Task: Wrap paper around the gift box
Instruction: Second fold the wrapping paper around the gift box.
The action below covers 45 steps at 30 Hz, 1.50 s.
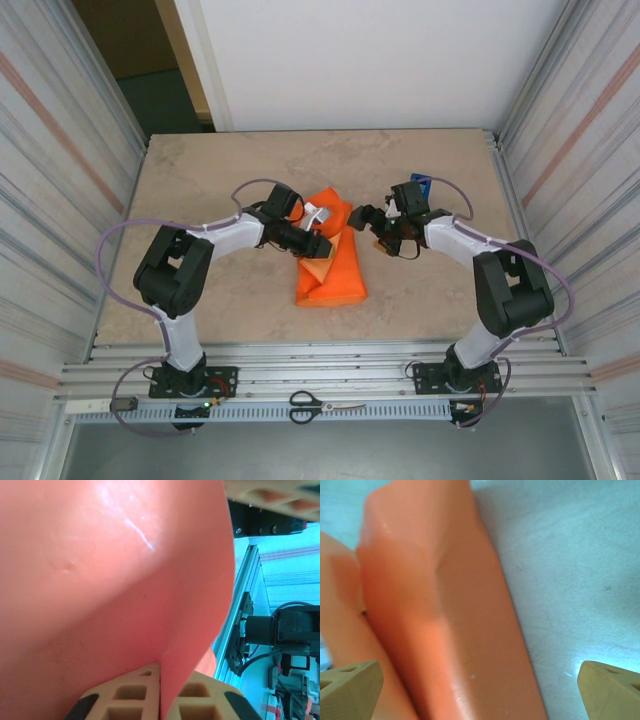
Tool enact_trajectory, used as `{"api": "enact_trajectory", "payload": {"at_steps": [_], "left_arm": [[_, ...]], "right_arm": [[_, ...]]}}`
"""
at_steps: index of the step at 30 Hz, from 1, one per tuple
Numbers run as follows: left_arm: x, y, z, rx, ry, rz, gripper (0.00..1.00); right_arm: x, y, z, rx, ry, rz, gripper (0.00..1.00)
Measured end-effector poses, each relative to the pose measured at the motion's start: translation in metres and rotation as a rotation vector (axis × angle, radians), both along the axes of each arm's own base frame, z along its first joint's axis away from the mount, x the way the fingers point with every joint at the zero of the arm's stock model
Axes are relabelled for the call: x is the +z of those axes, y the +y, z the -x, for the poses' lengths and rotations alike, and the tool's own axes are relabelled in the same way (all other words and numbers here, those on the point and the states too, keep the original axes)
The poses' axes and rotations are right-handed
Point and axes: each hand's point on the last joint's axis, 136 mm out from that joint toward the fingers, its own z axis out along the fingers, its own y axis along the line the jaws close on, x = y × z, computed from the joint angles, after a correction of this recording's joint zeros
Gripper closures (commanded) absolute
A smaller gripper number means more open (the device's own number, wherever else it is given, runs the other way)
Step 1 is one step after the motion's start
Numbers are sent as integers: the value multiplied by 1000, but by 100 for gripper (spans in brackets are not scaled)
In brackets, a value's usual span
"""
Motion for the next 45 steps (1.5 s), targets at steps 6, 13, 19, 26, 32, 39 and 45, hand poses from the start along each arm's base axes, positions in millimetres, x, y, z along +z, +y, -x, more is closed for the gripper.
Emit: {"api": "enact_trajectory", "payload": {"at_steps": [6, 13, 19, 26, 32, 39, 45], "left_arm": [[11, -4, 5, -29, 16, 50, 58], [20, -6, 10, -54, 20, 86, 40], [23, -6, 12, -62, 22, 98, 35], [24, -7, 13, -65, 20, 105, 34], [25, -7, 13, -68, 22, 110, 32], [26, -7, 14, -73, 25, 118, 30], [29, -7, 14, -72, 25, 123, 31]], "right_arm": [[15, 3, 0, 11, -33, -25, 2], [29, 12, -4, 42, -64, -45, 2], [29, 31, -12, 108, -49, -41, 2], [-5, 45, -3, 167, 47, -1, 2], [-30, 39, 10, 187, 112, 34, 12], [-37, 38, 14, 210, 106, 22, 22], [-37, 40, 13, 224, 84, 9, 30]]}}
